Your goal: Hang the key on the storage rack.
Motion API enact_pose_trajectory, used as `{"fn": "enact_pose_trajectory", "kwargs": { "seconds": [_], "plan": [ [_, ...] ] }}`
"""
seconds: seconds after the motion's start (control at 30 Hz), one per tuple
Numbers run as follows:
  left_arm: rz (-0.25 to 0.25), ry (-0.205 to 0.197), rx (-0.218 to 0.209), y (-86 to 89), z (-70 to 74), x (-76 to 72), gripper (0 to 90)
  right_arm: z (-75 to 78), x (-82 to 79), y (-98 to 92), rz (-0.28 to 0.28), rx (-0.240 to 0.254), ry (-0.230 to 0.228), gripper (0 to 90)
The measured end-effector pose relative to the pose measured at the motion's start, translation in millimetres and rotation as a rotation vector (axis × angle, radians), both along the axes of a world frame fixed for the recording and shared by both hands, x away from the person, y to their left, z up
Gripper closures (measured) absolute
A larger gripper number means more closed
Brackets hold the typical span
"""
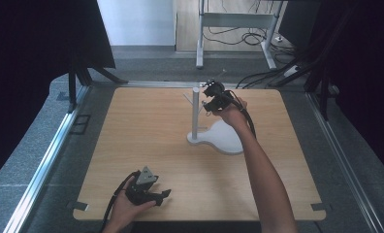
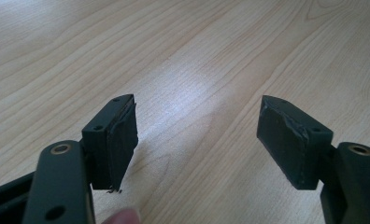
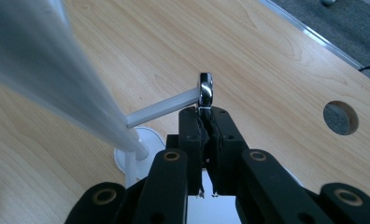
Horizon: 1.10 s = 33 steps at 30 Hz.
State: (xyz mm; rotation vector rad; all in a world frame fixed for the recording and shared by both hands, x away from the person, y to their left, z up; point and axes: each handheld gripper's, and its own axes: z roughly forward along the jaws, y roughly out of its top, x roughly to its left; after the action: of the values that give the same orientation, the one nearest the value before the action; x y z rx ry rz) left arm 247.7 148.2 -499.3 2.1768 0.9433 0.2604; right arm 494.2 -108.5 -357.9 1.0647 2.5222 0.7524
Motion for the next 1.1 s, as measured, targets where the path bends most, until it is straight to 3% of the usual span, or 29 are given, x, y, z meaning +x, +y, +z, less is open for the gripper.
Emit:
{"fn": "enact_pose_trajectory", "kwargs": {
  "seconds": [0.33,0.37,0.47,0.5,0.6,0.77,1.1],
  "plan": [
    [-0.001,0.003,0.001,-1.8,-1.5,0.0,29.5,-4.6,-9.5,3.2,0.005,0.005,-0.019,82.5],
    [-0.003,0.001,0.002,-2.1,-2.0,0.2,29.5,-6.2,-11.8,4.1,0.015,0.01,-0.013,76.7],
    [-0.003,0.002,0.004,-2.4,-2.2,0.2,29.5,-7.5,-13.9,4.2,0.021,0.006,-0.008,72.3],
    [-0.003,0.002,0.004,-2.7,-2.5,0.2,29.5,-7.9,-17.2,3.0,0.021,0.008,-0.014,66.3],
    [-0.004,0.002,0.004,-3.2,-3.0,0.3,29.5,-7.9,-20.2,0.8,0.023,0.011,-0.014,62.5],
    [-0.011,0.003,0.014,-5.8,-4.0,-0.1,29.5,-9.4,-33.0,-10.0,0.018,0.04,-0.027,56.6],
    [-0.023,0.008,0.031,-11.3,-6.4,-1.1,29.5,-15.8,-58.6,-29.4,0.031,0.105,-0.043,53.2]
  ]
}}
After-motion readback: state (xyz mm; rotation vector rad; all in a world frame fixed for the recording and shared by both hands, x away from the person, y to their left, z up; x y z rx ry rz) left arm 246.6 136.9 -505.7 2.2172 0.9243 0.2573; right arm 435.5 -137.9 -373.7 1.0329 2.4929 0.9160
